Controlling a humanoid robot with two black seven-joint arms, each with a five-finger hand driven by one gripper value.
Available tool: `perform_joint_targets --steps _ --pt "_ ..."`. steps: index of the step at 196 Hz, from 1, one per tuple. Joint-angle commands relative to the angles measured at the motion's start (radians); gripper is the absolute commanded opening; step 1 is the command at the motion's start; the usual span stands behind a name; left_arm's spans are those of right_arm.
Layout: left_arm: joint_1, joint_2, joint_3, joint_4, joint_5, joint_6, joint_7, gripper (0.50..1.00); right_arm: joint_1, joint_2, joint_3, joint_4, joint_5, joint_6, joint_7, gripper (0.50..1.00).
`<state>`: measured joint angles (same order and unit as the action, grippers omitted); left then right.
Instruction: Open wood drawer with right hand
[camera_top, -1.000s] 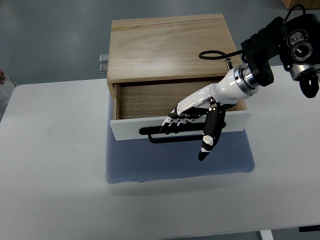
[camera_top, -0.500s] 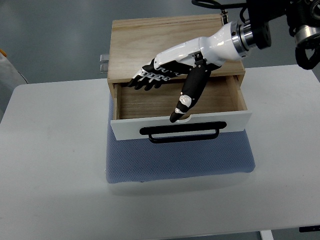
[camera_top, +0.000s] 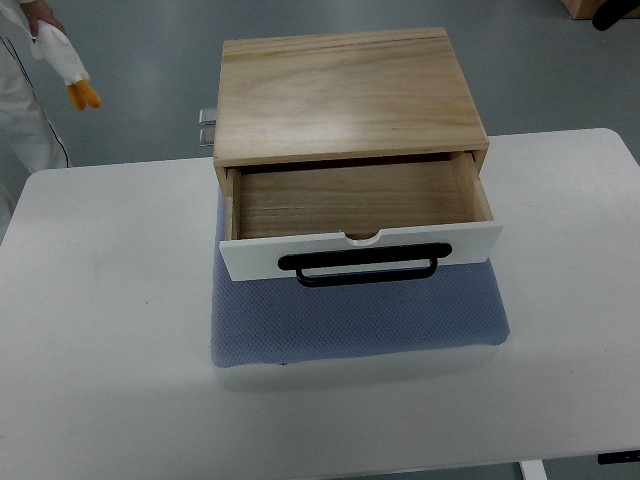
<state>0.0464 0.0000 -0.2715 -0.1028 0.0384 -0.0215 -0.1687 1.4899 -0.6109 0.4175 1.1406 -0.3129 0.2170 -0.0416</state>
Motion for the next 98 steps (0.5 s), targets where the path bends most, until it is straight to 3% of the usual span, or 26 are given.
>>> perform_joint_targets --steps 1,38,74,85,96,98 --pt "0.0 0.0 0.0 0.0 0.0 0.0 0.0 1.0 -0.059 0.023 0.069 -0.073 0.0 -0.074 0.04 0.944" --pt "0.0 0.0 0.0 0.0 0.0 0.0 0.0 1.0 -0.145 0.056 0.199 -0.189 0.028 -0.163 0.071 0.944" --pt "0.0 0.0 0.0 0.0 0.0 0.0 0.0 1.0 -0.192 0.065 0.277 -0.266 0.087 -0.166 0.071 0.944" --pt "0.0 0.0 0.0 0.0 0.0 0.0 0.0 1.0 -0.224 0.083 0.333 -0.35 0.113 -0.163 0.072 0.944" --pt "0.0 0.0 0.0 0.0 0.0 0.0 0.0 1.0 -0.224 0.083 0.333 -0.351 0.113 -0.163 0.072 0.944" --pt "0.001 0.0 0.0 0.0 0.0 0.0 0.0 1.0 -0.246 0.099 0.368 -0.41 0.13 -0.149 0.072 0.944"
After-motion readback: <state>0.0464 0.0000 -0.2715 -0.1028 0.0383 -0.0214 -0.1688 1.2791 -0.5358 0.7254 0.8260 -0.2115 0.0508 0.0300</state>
